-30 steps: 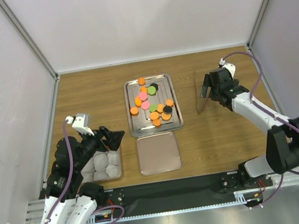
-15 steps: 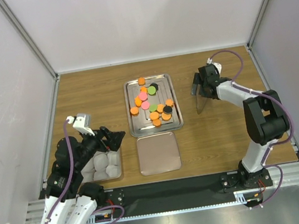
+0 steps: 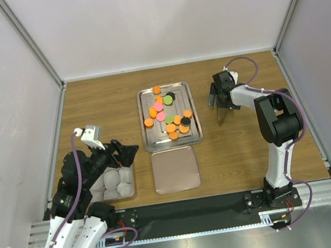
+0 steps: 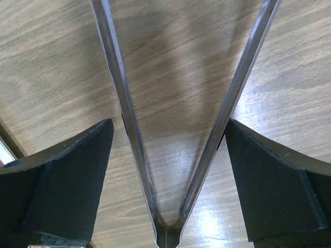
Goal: Pack the cookies
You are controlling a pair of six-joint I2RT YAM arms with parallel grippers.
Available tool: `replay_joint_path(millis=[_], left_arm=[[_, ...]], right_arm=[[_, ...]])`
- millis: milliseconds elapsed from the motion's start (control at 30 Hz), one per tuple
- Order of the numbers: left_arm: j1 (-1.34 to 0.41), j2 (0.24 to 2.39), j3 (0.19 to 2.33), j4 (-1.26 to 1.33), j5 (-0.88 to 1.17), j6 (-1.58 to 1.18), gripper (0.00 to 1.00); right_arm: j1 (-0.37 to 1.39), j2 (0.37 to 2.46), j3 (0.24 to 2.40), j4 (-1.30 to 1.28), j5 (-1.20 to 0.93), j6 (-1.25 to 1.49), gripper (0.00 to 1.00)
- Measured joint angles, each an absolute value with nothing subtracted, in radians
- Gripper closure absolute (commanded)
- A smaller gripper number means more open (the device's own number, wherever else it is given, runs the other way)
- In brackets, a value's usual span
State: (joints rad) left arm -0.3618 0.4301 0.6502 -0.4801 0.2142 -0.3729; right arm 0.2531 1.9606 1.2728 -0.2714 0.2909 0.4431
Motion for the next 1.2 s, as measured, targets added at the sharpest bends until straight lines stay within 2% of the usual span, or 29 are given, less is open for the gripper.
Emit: replay_joint_path(millis=[100,300,433,633,967,1200], left_arm=[[-0.362,0.432,0.650,-0.480,0.214,-0.373,0.00],[-0.362,0.437,0.650,-0.480,0.213,-0.373,0.00],[-0.363,0.439,0.650,-0.480,0.213,-0.373,0.00],[-0.363,0.439,0.650,-0.480,0.213,-0.373,0.00],[-0.363,0.439,0.650,-0.480,0.212,-0.373,0.00],[-0.363,0.439,0.650,-0.480,0.204,-0.373,0.00]], right_arm=[[0.253,1.963,1.273,-0.271,0.294,0.440,0.14],[0.252,1.963,1.272,-0.271,0.299,0.433,0.38],[0.252,1.963,1.272,-0.272,0.299,0.430,0.47],[0.262,1.920,1.272,-0.329,0.298,0.413,0.48],[0.355,1.541,1.242,-0.379,0.253,0.395,0.48],[0.480,1.419,1.181,-0.432,0.188,0.386,0.48]])
